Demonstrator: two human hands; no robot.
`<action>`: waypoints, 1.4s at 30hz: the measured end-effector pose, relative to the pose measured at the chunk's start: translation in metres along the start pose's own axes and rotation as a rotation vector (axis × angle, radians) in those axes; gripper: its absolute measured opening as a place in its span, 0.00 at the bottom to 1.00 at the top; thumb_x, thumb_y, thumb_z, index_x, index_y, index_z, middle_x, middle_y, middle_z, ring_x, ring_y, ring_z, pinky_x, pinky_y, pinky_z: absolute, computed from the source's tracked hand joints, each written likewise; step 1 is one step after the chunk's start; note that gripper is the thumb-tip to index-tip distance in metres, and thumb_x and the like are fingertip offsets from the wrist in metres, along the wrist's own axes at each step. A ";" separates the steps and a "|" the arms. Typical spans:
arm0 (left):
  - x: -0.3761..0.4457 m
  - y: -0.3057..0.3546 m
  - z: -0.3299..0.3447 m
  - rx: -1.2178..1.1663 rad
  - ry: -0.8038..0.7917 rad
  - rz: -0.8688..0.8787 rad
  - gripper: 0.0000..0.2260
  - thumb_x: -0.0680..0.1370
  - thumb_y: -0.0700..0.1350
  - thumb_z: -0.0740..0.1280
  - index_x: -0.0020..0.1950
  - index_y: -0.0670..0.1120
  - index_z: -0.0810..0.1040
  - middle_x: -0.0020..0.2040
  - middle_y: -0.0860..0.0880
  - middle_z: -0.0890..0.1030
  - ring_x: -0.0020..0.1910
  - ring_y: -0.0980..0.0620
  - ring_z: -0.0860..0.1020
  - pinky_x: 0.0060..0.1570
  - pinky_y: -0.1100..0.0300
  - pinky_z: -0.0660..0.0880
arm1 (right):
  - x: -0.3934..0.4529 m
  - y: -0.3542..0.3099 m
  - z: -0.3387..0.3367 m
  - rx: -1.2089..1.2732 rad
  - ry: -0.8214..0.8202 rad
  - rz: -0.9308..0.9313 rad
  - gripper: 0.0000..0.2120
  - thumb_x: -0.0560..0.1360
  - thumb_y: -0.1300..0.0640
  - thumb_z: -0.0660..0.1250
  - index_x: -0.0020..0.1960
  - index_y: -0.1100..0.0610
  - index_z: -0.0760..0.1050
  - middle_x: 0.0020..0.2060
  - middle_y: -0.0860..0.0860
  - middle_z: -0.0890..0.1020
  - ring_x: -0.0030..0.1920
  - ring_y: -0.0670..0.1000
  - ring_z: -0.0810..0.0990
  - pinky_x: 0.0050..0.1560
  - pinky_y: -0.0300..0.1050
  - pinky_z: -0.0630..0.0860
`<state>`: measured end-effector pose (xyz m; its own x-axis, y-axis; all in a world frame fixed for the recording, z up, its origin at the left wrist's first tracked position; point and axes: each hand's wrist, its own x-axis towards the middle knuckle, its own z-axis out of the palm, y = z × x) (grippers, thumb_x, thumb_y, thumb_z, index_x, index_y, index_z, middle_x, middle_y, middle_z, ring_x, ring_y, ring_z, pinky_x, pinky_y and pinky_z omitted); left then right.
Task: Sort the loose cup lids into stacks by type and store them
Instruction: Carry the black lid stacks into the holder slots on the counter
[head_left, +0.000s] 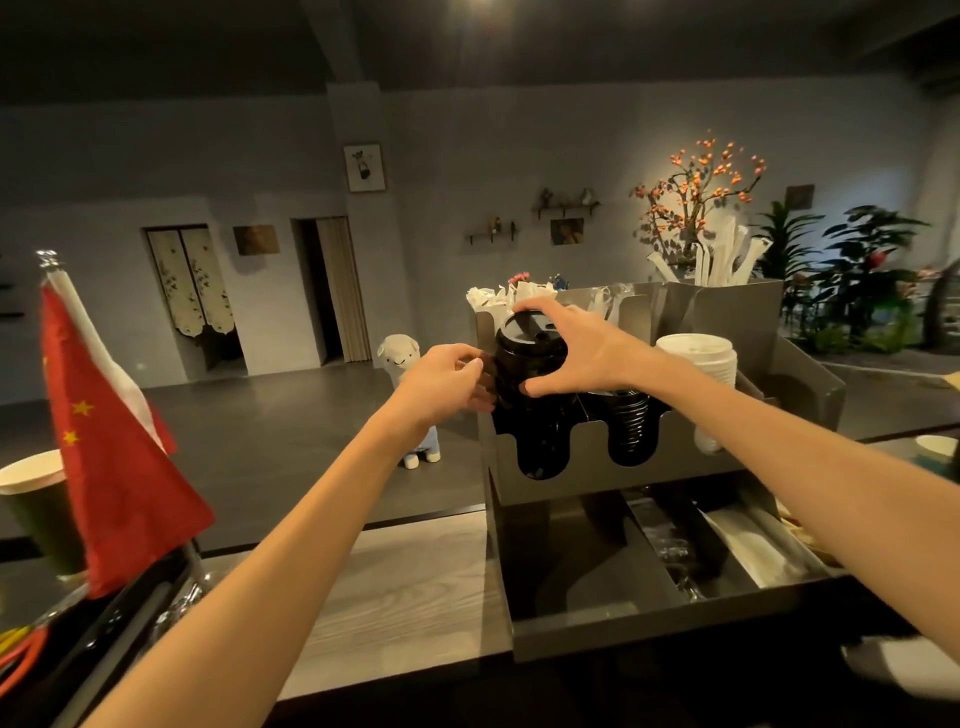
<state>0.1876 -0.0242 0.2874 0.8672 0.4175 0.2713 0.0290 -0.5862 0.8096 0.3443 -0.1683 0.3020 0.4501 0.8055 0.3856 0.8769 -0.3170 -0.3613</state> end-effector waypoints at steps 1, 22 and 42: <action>0.001 -0.002 0.000 0.011 0.002 0.001 0.12 0.87 0.39 0.56 0.67 0.41 0.75 0.50 0.45 0.83 0.46 0.54 0.84 0.37 0.69 0.80 | -0.001 -0.001 0.000 -0.015 -0.006 -0.004 0.50 0.58 0.32 0.73 0.76 0.37 0.57 0.69 0.54 0.73 0.66 0.56 0.75 0.66 0.56 0.76; 0.005 0.016 0.010 -0.990 0.057 -0.245 0.24 0.76 0.61 0.73 0.61 0.43 0.79 0.59 0.40 0.84 0.56 0.42 0.84 0.53 0.47 0.84 | -0.006 -0.021 -0.003 0.142 0.143 -0.140 0.41 0.69 0.51 0.81 0.76 0.47 0.64 0.65 0.50 0.77 0.62 0.51 0.78 0.62 0.41 0.76; -0.012 -0.010 0.017 -1.228 0.001 -0.110 0.17 0.86 0.50 0.57 0.69 0.43 0.77 0.60 0.39 0.84 0.61 0.38 0.82 0.61 0.36 0.78 | -0.003 -0.046 0.026 0.509 0.468 -0.081 0.41 0.69 0.49 0.81 0.76 0.45 0.64 0.68 0.46 0.75 0.69 0.51 0.74 0.71 0.56 0.74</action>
<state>0.1857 -0.0348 0.2669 0.8893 0.4242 0.1709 -0.3851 0.4929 0.7803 0.2979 -0.1428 0.2951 0.5126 0.4799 0.7120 0.7740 0.1007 -0.6251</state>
